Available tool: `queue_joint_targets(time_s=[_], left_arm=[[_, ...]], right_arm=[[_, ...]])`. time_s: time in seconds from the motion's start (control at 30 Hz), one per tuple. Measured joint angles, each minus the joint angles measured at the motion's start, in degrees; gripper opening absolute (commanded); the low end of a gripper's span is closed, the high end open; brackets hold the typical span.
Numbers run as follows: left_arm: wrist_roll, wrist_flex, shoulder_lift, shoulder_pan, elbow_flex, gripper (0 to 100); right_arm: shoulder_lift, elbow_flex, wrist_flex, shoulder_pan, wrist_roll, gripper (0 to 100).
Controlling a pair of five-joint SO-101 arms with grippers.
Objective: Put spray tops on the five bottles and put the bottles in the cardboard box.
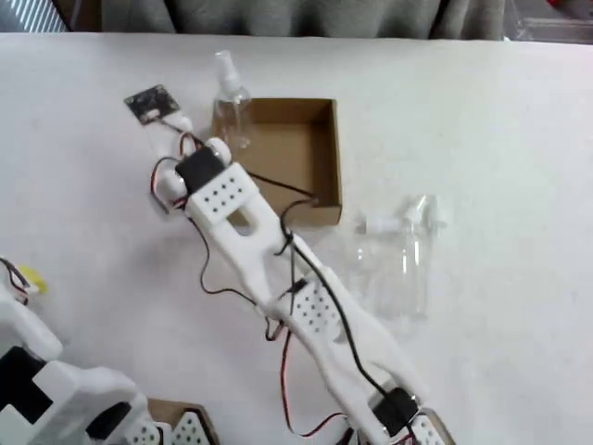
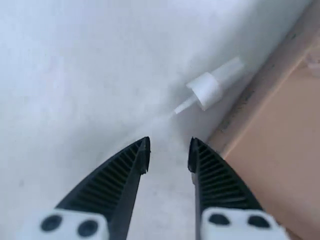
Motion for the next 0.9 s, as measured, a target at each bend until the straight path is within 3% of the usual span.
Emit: queue_joint_targets(time_s=[0.47, 0.63, 0.9], left_arm=[[-0.18, 0.0, 0.0, 0.09, 0.0, 2], [-1.49, 0.0, 0.0, 0.09, 0.0, 2], [-1.93, 0.18, 0.18, 0.09, 0.0, 2]], right_arm=[[11.08, -4.48, -6.15, 0.09, 0.0, 12.6], [14.86, -5.1, -7.74, 0.18, 0.0, 0.7], [14.59, -5.36, -3.43, 0.35, 0.0, 1.5]])
